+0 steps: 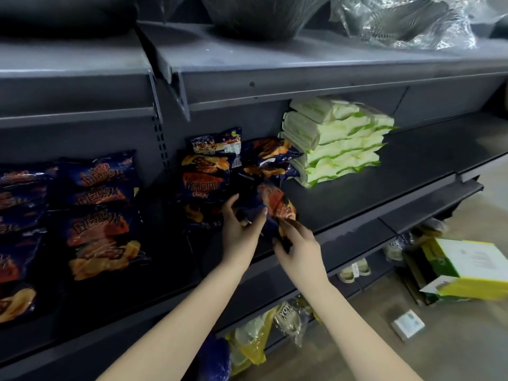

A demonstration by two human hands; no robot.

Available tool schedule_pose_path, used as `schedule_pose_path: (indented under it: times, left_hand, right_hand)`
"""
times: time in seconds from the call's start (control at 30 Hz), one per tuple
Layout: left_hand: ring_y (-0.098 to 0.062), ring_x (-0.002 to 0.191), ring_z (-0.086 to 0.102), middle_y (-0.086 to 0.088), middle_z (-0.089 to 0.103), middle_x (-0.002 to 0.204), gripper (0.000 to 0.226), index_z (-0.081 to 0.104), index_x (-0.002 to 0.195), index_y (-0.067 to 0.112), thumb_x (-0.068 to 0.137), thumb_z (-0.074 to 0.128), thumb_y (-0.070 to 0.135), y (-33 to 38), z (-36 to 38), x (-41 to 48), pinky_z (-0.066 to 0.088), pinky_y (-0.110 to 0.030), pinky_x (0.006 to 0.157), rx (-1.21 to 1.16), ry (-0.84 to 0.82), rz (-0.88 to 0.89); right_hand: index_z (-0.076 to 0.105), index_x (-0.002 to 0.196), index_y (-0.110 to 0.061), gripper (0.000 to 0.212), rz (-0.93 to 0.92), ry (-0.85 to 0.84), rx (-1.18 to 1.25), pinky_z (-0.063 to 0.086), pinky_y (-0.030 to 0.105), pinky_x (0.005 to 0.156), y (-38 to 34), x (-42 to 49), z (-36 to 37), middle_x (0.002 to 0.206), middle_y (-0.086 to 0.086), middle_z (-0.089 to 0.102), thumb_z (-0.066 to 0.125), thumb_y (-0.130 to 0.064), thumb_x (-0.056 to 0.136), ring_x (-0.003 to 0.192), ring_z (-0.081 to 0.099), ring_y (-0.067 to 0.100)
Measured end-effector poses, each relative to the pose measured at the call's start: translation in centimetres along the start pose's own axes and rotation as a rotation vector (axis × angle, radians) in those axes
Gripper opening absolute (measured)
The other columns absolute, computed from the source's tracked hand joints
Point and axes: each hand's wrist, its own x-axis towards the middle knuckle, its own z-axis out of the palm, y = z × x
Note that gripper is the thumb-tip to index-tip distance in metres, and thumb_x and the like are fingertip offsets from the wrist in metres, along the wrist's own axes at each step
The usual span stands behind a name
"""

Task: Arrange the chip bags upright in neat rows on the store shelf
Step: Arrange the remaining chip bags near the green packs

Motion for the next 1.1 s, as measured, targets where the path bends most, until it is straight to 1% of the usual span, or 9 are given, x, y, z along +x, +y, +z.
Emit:
schedule_pose_path:
  times: [0.1,0.23,0.37,0.47,0.63,0.73,0.87,0.97,1.1]
  left_hand:
    - [0.002,0.1,0.057,-0.002,0.048,0.124,0.059,0.035,0.131,0.013,0.082,0.068,0.009,0.7,-1.0,-0.1,0.05,-0.017,0.086,-0.027,0.077,0.1]
    - [-0.006,0.107,0.055,-0.004,0.05,0.124,0.058,0.035,0.132,0.01,0.083,0.065,0.006,2.0,-3.9,0.4,0.047,-0.025,0.093,-0.033,0.131,0.154]
    - [0.023,0.096,0.047,0.017,0.047,0.112,0.053,0.036,0.132,0.015,0.086,0.061,0.006,4.2,-8.7,0.6,0.042,-0.002,0.078,0.009,0.178,0.227]
    - [0.012,0.108,0.044,0.017,0.045,0.123,0.055,0.035,0.137,0.02,0.088,0.06,0.012,5.8,-13.1,0.2,0.038,0.0,0.083,0.09,0.21,0.251]
    - [-0.001,0.125,0.03,0.007,0.033,0.148,0.062,0.028,0.143,0.029,0.089,0.059,0.022,6.9,-20.4,-2.1,0.031,-0.018,0.097,0.23,0.216,0.178]
    - [-0.005,0.132,0.029,0.008,0.031,0.149,0.064,0.026,0.144,0.03,0.089,0.059,0.024,6.7,-24.3,-3.2,0.028,-0.02,0.101,0.232,0.232,0.137]
    - [-0.006,0.135,0.031,0.006,0.038,0.145,0.064,0.025,0.145,0.026,0.09,0.057,0.024,6.7,-27.7,-3.9,0.029,-0.016,0.101,0.223,0.245,0.087]
    - [-0.005,0.132,0.033,0.004,0.037,0.145,0.067,0.018,0.147,0.022,0.092,0.055,0.025,6.2,-28.7,-4.8,0.027,-0.005,0.094,0.292,0.226,0.065]
    - [0.0,0.137,0.007,0.009,0.007,0.154,0.077,0.002,0.148,0.023,0.091,0.054,0.031,4.6,-28.4,-6.4,0.012,-0.008,0.106,0.579,0.086,0.11]
  right_hand:
    - [0.064,0.114,-0.014,0.032,-0.151,-0.013,0.028,0.05,0.038,0.087,-1.8,-1.1,0.3,0.115,0.009,0.062,0.066,-0.013,0.082,0.108,0.056,0.031]
    - [0.063,0.11,-0.018,0.028,-0.237,-0.014,0.06,0.039,0.026,0.097,-4.5,-1.5,0.8,0.123,0.006,0.056,0.052,-0.025,0.086,0.116,0.047,0.024]
    - [0.062,0.11,-0.01,0.029,-0.256,0.073,0.165,0.033,0.021,0.101,-8.1,-0.7,0.8,0.124,0.009,0.053,0.052,-0.022,0.086,0.121,0.044,0.024]
    - [0.051,0.126,-0.009,0.045,-0.228,0.102,0.272,0.03,0.018,0.106,-10.9,0.2,1.5,0.133,0.012,0.045,0.055,-0.024,0.084,0.128,0.039,0.021]
    - [0.022,0.146,-0.028,0.081,0.103,-0.309,0.641,0.041,0.019,0.095,-16.2,0.9,3.5,0.134,-0.014,0.043,0.071,-0.036,0.081,0.124,0.044,0.005]
    - [0.026,0.142,-0.037,0.083,0.094,-0.534,0.628,0.042,0.013,0.084,-19.1,0.2,5.7,0.121,-0.026,0.051,0.076,-0.04,0.075,0.11,0.052,-0.002]
    - [0.041,0.135,-0.033,0.073,0.105,-0.511,0.687,0.049,0.034,0.096,-21.4,-0.9,8.3,0.12,-0.014,0.062,0.077,-0.032,0.072,0.111,0.058,0.004]
    - [0.044,0.133,-0.032,0.067,0.137,-0.49,0.695,0.05,0.035,0.095,-22.1,-1.5,9.2,0.116,-0.013,0.064,0.077,-0.021,0.076,0.108,0.06,0.004]
    - [0.04,0.136,-0.032,0.069,0.188,-0.478,0.642,0.049,0.032,0.096,-21.6,-2.4,10.0,0.12,-0.013,0.063,0.074,-0.018,0.078,0.106,0.059,0.001]
